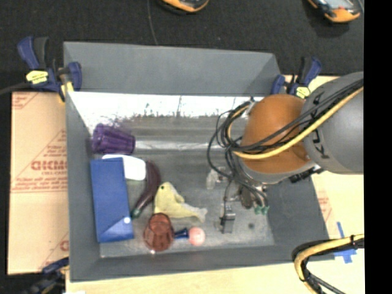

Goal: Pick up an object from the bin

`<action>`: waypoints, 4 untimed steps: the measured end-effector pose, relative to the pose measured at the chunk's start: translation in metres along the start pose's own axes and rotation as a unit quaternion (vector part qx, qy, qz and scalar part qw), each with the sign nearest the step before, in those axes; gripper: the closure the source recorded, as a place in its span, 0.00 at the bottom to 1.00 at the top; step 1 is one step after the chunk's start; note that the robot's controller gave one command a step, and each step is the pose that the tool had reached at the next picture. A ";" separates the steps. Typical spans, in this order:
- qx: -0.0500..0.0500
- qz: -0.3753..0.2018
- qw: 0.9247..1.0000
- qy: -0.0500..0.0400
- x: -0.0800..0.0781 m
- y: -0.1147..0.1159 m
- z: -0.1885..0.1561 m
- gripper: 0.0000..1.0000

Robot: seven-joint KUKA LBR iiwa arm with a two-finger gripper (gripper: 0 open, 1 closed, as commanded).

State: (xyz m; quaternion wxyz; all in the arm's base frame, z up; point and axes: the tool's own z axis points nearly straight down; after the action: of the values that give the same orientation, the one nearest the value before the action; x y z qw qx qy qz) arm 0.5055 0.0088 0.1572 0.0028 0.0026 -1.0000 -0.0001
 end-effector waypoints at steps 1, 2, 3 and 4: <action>0.000 0.000 1.000 -0.004 -0.002 0.000 -0.004 0.00; -0.001 0.047 0.999 -0.006 0.002 0.041 0.050 0.00; 0.000 0.054 0.999 -0.003 0.009 0.051 0.062 0.00; -0.001 0.075 0.997 -0.004 0.011 0.057 0.076 0.00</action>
Offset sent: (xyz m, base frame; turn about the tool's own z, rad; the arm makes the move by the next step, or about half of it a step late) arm -0.0069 0.0598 -0.0752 0.1281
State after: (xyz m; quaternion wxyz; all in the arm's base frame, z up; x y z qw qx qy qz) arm 0.4939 0.0658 0.0814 -0.0011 -0.0727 -0.9974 -0.0011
